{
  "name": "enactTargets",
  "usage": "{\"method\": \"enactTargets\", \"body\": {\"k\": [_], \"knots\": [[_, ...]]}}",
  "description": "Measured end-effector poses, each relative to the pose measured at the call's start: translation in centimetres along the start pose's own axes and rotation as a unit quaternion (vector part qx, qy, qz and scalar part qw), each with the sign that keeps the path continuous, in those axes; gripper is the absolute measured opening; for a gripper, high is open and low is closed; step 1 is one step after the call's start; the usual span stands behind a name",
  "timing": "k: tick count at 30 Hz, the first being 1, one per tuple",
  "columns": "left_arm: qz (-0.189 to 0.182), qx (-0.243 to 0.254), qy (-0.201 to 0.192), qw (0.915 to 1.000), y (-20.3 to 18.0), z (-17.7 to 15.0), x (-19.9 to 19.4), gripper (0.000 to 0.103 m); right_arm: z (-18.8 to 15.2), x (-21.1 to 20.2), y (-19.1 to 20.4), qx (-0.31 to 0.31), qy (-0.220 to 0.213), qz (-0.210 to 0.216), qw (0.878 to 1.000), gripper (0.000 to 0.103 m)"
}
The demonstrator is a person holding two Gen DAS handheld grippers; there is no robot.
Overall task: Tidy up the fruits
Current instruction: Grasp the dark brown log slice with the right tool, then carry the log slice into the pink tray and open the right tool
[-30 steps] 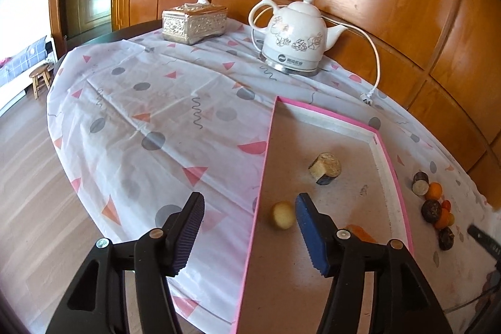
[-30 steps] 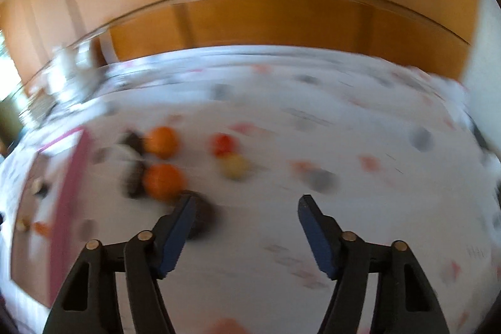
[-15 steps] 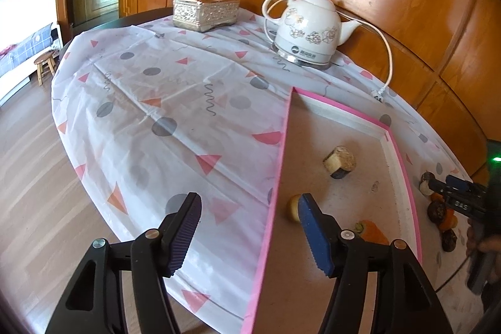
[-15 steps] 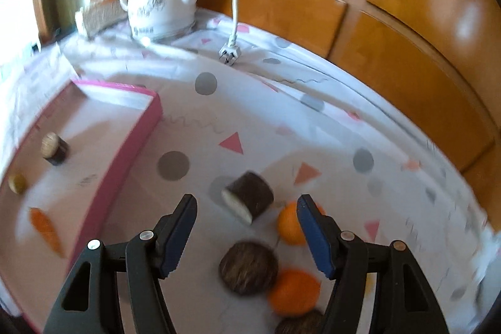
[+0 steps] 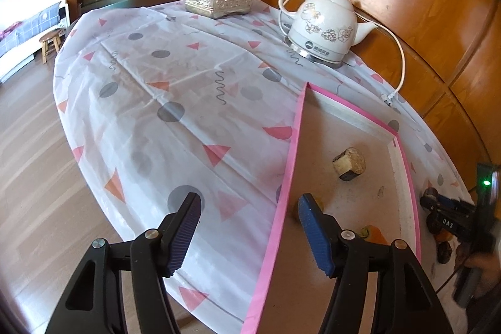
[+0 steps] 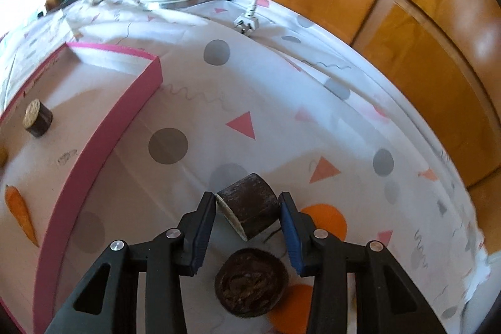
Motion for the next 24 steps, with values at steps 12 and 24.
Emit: {"method": "enactTargets", "body": {"k": [12,24], "knots": [[0.004,-0.025,-0.015,0.9996,1.1,-0.3,-1.6,0.069,0.3,-3.0,1.0,0.029,-0.050,-0.003,0.998,0.041],[-0.003,-0.016,-0.022,0.9996,0.8,-0.6,-2.4,0.070,-1.9,-8.6,5.4,0.055,-0.094,0.076,0.991,0.041]]}}
Point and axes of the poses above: each gripper's, at about its wrist camera, not at the fingertips, and x roughly the way its jaws point, y to its left, z to its top, the point moved 6 cm from there along x, roughly the way its jaws point, and after that the axes turned 5 degrees about y, right-handed, at the moved point
